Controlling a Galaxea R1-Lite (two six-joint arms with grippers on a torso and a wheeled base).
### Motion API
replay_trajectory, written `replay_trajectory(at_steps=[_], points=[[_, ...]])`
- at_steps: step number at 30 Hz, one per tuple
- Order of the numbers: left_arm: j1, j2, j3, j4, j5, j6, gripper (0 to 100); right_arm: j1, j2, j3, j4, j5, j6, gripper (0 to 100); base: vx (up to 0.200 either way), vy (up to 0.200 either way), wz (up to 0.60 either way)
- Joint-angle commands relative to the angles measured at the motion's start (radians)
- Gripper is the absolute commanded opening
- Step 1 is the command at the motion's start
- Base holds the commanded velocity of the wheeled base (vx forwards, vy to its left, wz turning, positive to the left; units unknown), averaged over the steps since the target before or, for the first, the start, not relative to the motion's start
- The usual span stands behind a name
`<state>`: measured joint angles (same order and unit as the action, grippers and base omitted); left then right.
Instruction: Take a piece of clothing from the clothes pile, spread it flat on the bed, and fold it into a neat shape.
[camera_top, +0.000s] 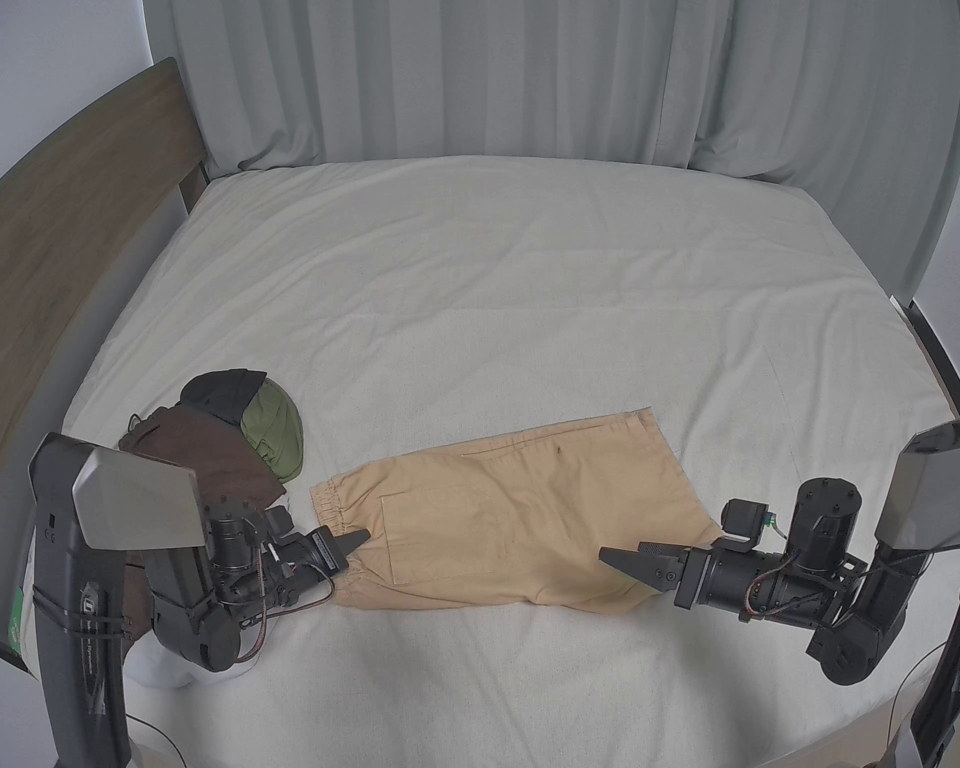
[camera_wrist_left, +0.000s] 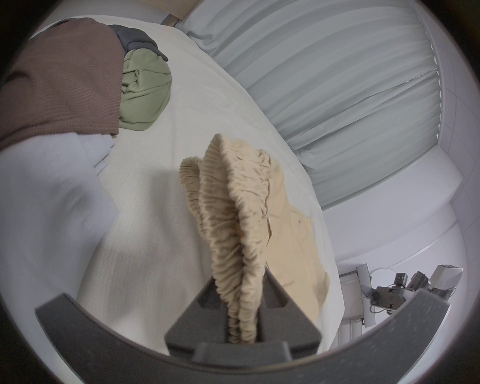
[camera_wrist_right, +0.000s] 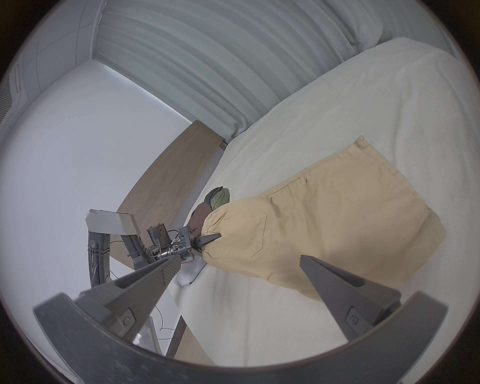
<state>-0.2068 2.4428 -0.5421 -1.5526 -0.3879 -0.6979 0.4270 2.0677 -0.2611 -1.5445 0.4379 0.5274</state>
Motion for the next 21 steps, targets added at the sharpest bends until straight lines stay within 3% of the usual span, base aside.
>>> replay_trajectory(at_steps=[1, 11, 15, 21], points=[[0.004, -0.051, 0.030, -0.003, -0.016, -0.002, 0, -0.001, 0.003, -0.001, 0.000, 0.001, 0.000, 100, 0.000, 0.000, 0.00], [0.050, -0.100, 0.083, -0.003, -0.092, 0.001, 0, -0.001, 0.003, 0.000, 0.000, -0.001, 0.000, 100, 0.000, 0.000, 0.00], [0.101, -0.142, 0.136, -0.001, -0.200, 0.001, 0, -0.001, 0.005, 0.000, 0.000, -0.001, 0.000, 100, 0.000, 0.000, 0.00], [0.138, -0.166, 0.168, -0.001, -0.264, 0.003, 0, -0.001, 0.005, 0.000, 0.000, -0.001, 0.000, 100, 0.000, 0.000, 0.00]])
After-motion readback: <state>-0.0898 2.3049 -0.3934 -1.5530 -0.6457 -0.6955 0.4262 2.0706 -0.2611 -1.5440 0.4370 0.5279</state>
